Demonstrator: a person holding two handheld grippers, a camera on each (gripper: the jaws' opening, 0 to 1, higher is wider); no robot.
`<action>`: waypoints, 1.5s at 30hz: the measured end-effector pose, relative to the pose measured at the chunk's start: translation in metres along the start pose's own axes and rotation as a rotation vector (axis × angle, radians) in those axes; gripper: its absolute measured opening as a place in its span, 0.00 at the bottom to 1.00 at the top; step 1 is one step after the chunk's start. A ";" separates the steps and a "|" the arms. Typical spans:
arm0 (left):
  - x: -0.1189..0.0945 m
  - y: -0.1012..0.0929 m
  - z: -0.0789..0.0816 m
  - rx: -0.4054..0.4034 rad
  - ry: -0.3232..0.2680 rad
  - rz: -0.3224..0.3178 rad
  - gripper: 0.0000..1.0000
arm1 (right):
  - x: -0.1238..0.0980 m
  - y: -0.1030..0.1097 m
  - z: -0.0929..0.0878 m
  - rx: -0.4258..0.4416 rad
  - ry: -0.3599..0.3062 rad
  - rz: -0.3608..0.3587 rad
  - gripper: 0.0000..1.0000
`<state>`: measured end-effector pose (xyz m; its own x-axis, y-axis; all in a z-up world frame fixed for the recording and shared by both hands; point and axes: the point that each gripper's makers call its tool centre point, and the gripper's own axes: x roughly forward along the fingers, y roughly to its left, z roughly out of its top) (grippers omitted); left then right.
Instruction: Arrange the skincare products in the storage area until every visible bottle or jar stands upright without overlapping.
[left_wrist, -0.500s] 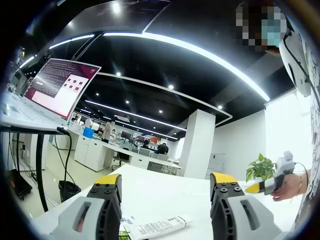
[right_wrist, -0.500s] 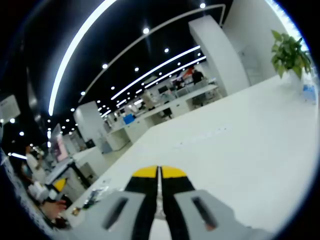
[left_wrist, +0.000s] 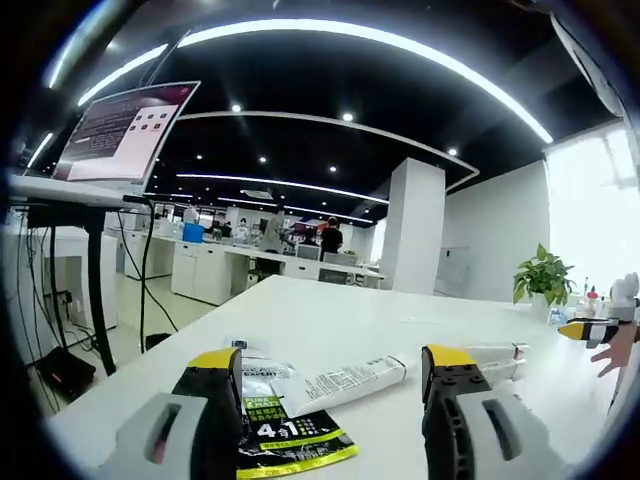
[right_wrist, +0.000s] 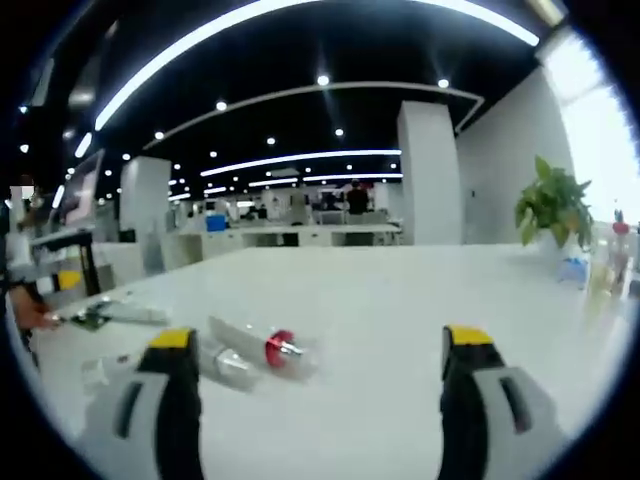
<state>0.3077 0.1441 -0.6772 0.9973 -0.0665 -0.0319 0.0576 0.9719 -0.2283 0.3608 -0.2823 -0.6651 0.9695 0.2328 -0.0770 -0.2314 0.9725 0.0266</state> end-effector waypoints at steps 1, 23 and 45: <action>0.000 0.001 0.000 -0.001 -0.004 0.002 0.75 | 0.002 0.000 0.000 -0.001 0.003 0.001 0.99; -0.012 -0.002 -0.010 -0.012 -0.025 0.017 0.77 | 0.020 0.026 0.026 -0.027 -0.019 0.077 0.99; -0.014 -0.008 -0.017 -0.013 0.014 -0.005 0.77 | 0.026 0.020 0.034 -0.010 -0.032 0.032 0.89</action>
<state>0.2923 0.1334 -0.6917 0.9962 -0.0745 -0.0441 0.0617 0.9686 -0.2410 0.3839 -0.2573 -0.6326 0.9636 0.2637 -0.0447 -0.2632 0.9646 0.0184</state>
